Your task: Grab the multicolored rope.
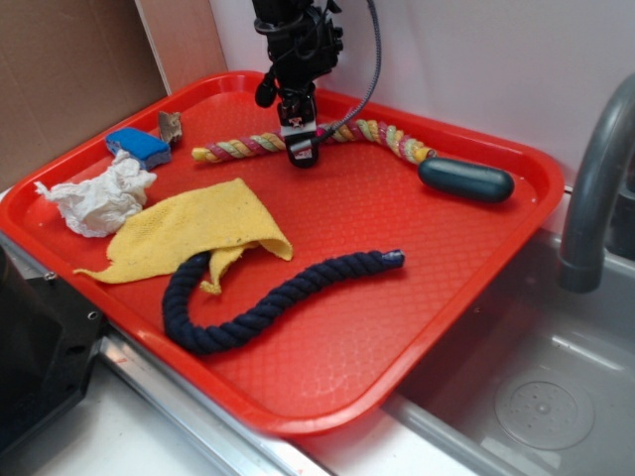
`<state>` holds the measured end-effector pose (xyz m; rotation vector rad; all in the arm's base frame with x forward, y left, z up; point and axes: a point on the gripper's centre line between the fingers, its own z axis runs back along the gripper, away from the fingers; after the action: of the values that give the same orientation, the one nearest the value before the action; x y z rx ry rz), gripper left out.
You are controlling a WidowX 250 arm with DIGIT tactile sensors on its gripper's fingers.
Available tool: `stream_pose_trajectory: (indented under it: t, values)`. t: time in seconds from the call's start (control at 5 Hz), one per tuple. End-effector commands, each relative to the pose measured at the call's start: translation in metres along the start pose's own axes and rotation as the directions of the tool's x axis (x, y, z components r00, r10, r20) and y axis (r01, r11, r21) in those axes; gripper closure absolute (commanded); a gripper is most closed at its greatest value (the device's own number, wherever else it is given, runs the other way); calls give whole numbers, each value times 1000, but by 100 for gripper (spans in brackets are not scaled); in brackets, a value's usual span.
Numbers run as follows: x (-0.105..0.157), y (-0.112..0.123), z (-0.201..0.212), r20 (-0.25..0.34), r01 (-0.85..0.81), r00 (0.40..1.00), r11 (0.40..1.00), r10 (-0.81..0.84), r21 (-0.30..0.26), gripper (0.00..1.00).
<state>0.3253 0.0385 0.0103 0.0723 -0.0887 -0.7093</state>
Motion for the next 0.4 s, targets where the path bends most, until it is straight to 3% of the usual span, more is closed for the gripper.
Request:
stream_pose_trajectory:
  t: [0.0, 0.2]
  values:
    - [-28, -40, 70, 48, -29, 998, 1000, 28, 8, 100]
    - [-44, -66, 121, 134, -89, 987, 996, 88, 1, 100]
